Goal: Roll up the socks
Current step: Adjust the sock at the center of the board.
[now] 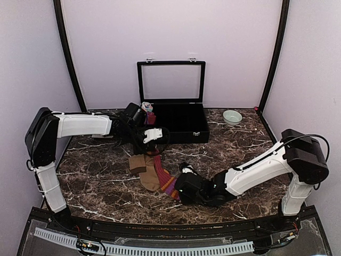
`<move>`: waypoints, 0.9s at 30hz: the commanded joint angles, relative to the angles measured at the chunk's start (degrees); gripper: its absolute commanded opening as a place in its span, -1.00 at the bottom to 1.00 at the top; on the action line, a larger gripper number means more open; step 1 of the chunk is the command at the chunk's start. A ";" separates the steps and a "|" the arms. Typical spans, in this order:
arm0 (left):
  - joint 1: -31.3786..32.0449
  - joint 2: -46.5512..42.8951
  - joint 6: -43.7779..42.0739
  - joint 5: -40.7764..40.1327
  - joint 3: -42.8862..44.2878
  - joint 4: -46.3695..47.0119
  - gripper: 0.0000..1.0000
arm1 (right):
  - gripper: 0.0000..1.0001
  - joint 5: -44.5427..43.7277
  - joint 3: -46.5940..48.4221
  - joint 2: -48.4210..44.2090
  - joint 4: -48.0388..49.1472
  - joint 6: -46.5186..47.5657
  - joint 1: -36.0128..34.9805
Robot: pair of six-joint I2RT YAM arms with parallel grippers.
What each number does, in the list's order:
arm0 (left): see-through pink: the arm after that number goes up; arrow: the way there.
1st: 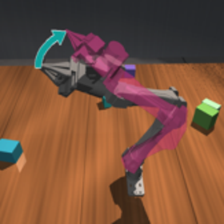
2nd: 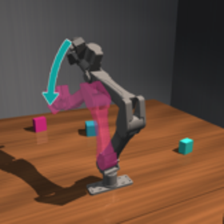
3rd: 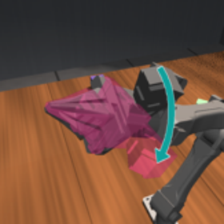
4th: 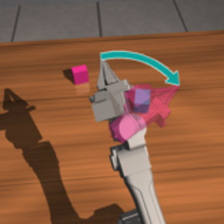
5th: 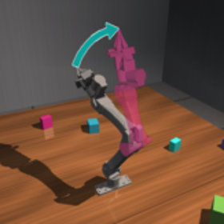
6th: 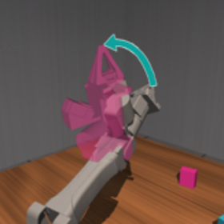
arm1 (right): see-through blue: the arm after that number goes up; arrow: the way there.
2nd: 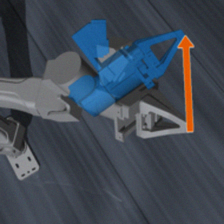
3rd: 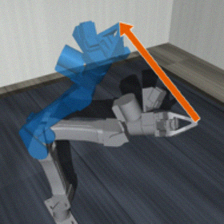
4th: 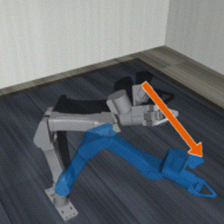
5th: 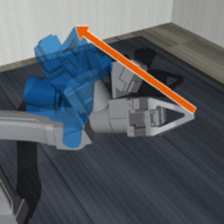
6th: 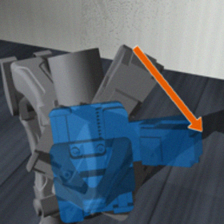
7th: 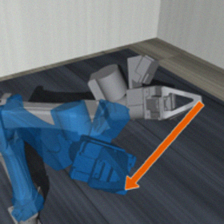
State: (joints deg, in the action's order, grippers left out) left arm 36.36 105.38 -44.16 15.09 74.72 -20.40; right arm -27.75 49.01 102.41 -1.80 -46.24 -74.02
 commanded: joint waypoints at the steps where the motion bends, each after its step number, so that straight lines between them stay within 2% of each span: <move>1: 2.47 4.65 0.63 -5.52 7.00 -0.11 -1.00 | -0.64 0.31 3.63 3.09 -12.26 -5.44 -2.46; 5: 2.73 5.98 0.50 -8.77 9.92 2.56 -1.00 | -0.52 0.62 1.20 -0.98 -11.41 -7.45 -4.03; 9: 3.00 4.54 -1.19 -7.03 8.73 6.58 -1.00 | -0.38 2.62 -3.84 -7.89 -5.69 -2.78 -4.82; 12: 3.37 1.77 -3.55 -3.99 5.74 10.91 -0.87 | -0.26 1.95 -7.05 -14.33 -3.85 0.30 -4.16; 19: 5.23 3.12 -7.95 -5.71 8.52 5.63 -0.77 | 0.07 5.82 -18.70 -26.12 5.92 -1.13 2.46; 23: 5.26 4.02 -7.08 -7.36 9.41 5.62 -0.79 | 0.10 10.11 -20.53 -25.89 10.07 -3.48 5.18; 27: 5.26 2.19 -7.02 -7.36 6.87 7.30 -0.80 | 0.07 12.93 -18.70 -21.48 11.55 -5.30 5.41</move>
State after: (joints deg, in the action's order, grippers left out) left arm 41.69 109.73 -50.65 8.47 82.76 -13.41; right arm -19.27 28.84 77.47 4.14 -48.97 -68.90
